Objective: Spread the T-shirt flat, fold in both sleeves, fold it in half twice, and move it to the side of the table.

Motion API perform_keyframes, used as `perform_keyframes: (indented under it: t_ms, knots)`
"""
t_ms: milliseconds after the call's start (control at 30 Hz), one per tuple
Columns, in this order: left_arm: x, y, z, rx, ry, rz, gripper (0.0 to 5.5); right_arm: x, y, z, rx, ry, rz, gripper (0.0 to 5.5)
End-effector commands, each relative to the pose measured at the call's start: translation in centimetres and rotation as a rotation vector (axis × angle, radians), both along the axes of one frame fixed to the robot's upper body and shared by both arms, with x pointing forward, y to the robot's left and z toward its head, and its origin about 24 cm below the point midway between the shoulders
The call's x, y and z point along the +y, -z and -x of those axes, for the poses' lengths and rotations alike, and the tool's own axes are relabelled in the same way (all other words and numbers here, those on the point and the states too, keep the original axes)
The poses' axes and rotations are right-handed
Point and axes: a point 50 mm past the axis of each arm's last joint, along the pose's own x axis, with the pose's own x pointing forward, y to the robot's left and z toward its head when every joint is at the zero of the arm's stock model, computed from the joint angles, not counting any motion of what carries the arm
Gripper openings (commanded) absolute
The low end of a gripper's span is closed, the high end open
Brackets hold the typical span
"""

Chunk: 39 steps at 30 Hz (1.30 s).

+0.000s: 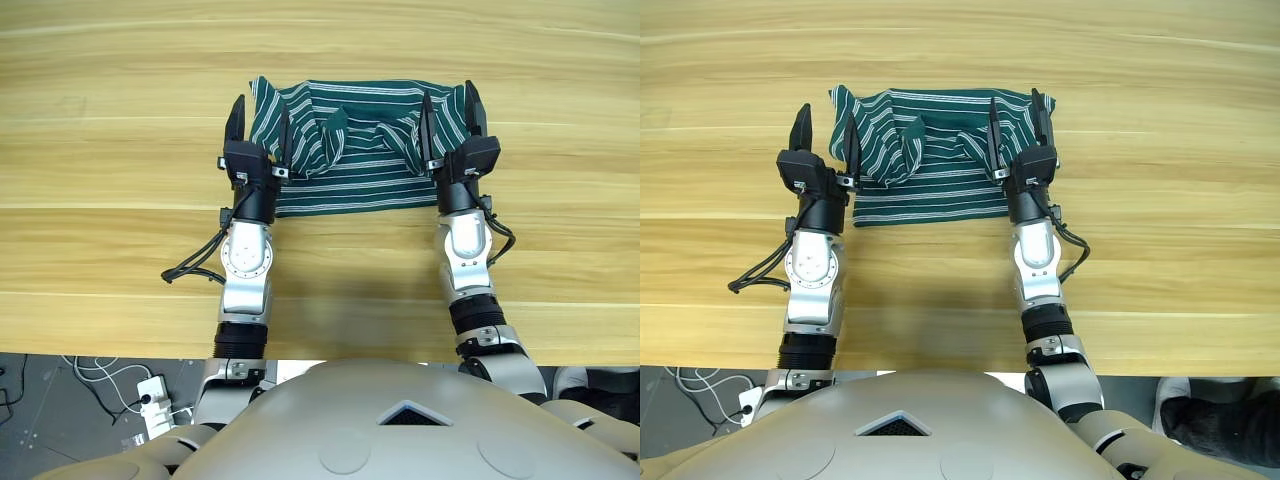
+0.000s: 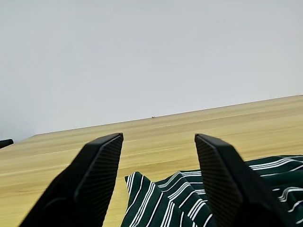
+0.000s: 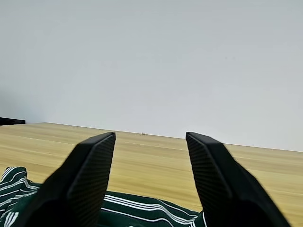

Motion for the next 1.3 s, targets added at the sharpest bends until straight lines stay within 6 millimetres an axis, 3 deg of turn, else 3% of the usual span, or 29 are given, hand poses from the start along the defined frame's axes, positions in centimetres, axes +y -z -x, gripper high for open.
perform_keyframes:
  t_ms: [33, 100, 200, 367, 500, 667, 800, 1033, 1300]
  knots:
    - [-0.2, 0.1, -0.1, 0.015, 0.024, -0.015, 2.81, 0.1, 0.3, -0.2, 0.037, -0.027, 0.008, 2.75]
    - [-0.8, 0.5, 0.0, 0.069, 0.057, -0.005, 2.81, -0.2, 1.0, -0.4, 0.136, -0.027, -0.04, 2.75]
    - [-2.2, 0.2, 0.6, 0.159, 0.177, -0.06, 2.81, -0.8, -0.2, -0.8, 0.208, -0.106, -0.007, 2.75]
    - [-3.9, -3.3, 0.8, 0.216, 0.329, -0.082, 2.81, -3.1, -3.3, -0.1, 0.335, -0.199, -0.008, 2.75]
    - [-5.3, -4.7, -0.7, 0.212, 0.332, -0.193, 2.81, -3.7, -4.0, 0.3, 0.453, -0.215, -0.046, 2.75]
    - [-6.9, -2.9, -3.2, 0.277, 0.277, -0.266, 2.81, -3.7, -4.3, 0.1, 0.499, -0.21, -0.043, 2.75]
    - [-7.3, -1.9, -4.0, 0.295, 0.219, -0.294, 2.81, -3.9, -5.0, -0.1, 0.464, -0.189, -0.014, 2.75]
    - [-7.4, 0.1, -4.1, 0.351, 0.165, -0.309, 2.81, -3.4, -5.2, -0.2, 0.435, -0.176, 0.01, 2.75]
    - [-7.9, 2.1, -2.8, 0.503, 0.133, -0.221, 2.81, -3.2, -5.2, 0.1, 0.423, -0.158, 0.016, 2.75]
